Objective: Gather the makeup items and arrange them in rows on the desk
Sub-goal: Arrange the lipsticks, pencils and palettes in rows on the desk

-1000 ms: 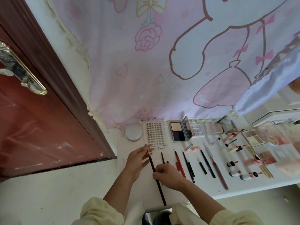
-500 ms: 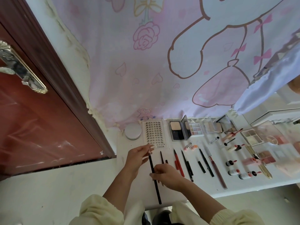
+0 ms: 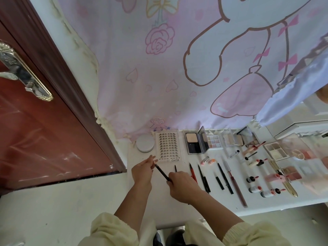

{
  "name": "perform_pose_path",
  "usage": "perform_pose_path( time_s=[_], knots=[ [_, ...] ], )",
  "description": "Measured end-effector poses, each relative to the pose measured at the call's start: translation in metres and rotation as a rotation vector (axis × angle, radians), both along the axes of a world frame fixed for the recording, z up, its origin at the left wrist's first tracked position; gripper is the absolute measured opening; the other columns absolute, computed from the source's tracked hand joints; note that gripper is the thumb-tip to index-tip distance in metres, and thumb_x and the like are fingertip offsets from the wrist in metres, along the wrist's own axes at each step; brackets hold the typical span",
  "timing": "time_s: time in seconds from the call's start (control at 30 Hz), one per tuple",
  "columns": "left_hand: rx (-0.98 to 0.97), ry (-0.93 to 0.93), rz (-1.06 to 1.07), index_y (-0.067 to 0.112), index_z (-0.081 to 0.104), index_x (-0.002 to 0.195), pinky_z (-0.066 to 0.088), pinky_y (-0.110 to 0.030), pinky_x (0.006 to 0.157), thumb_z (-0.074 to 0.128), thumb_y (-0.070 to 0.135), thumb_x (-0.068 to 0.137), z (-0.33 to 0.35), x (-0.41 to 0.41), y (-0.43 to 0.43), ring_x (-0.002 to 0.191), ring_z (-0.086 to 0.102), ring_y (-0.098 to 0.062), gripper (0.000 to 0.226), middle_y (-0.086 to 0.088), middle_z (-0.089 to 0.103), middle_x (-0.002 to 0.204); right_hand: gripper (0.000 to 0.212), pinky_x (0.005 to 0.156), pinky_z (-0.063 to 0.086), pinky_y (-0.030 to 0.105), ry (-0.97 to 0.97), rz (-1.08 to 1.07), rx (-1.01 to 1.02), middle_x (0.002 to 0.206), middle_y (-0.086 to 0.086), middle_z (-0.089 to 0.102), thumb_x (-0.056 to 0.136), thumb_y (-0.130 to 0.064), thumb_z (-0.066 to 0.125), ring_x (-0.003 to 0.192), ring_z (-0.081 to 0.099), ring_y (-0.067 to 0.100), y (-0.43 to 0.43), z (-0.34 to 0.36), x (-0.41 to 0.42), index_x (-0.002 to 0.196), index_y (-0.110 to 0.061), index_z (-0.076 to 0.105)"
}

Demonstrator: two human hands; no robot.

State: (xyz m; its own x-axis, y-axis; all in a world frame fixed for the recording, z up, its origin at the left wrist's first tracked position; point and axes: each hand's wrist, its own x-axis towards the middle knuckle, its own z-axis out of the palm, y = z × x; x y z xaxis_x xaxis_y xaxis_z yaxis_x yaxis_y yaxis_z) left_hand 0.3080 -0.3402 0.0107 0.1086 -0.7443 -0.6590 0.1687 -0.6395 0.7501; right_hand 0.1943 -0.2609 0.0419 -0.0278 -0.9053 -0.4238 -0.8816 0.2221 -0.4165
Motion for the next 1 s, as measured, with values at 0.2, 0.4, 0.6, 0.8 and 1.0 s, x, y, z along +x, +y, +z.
perform_pose_path(
  time_s=[0.2,0.4,0.6,0.8,1.0],
  knots=[
    [0.134,0.064,0.109,0.005,0.07,0.089,0.045,-0.016,0.061,0.064,0.021,0.093,-0.001,0.008,-0.014,0.069,0.06,-0.005,0.017,-0.004,0.071,0.092,0.015,0.063,0.046,0.028,-0.03,0.042,0.078,0.095,0.01,0.06,0.096,-0.02,0.047,0.079,0.056,0.022,-0.013,0.01,0.012,0.096,-0.007,0.055],
    [0.161,0.167,0.099,0.008,0.068,0.087,0.045,-0.016,0.056,0.063,0.019,0.093,0.002,0.012,-0.012,0.073,0.059,-0.005,0.013,-0.001,0.069,0.089,0.025,0.066,0.042,0.025,-0.362,-0.093,0.222,0.077,0.003,0.059,0.097,-0.027,0.052,0.067,0.05,0.012,-0.022,0.021,-0.006,0.085,-0.01,0.066],
    [0.203,0.257,0.169,0.012,0.067,0.098,0.041,-0.014,0.045,0.059,0.02,0.095,0.003,0.022,-0.018,0.054,0.057,-0.001,0.011,0.004,0.069,0.072,0.023,0.062,0.042,0.022,-0.26,-0.001,0.263,0.075,0.0,0.055,0.097,-0.027,0.052,0.067,0.05,0.013,-0.019,0.039,-0.015,0.08,-0.014,0.059],
    [0.034,0.06,0.053,0.012,0.069,0.087,0.047,-0.015,0.052,0.074,0.022,0.084,0.011,0.059,-0.039,0.059,0.058,-0.003,0.011,0.0,0.069,0.081,0.02,0.057,0.041,0.018,-0.186,-0.138,0.202,0.077,-0.001,0.058,0.095,-0.029,0.056,0.064,0.052,0.008,0.002,0.021,-0.031,0.083,-0.013,0.058],
    [0.048,-0.116,-0.283,0.005,0.075,0.089,0.053,-0.018,0.06,0.077,0.012,0.08,-0.009,0.034,0.007,0.066,0.064,-0.013,0.012,-0.006,0.072,0.077,0.022,0.067,0.057,0.03,-0.247,-0.272,0.314,0.088,0.015,0.071,0.092,-0.018,0.057,0.068,0.063,0.018,-0.006,-0.009,-0.007,0.091,0.002,0.064]
  ],
)
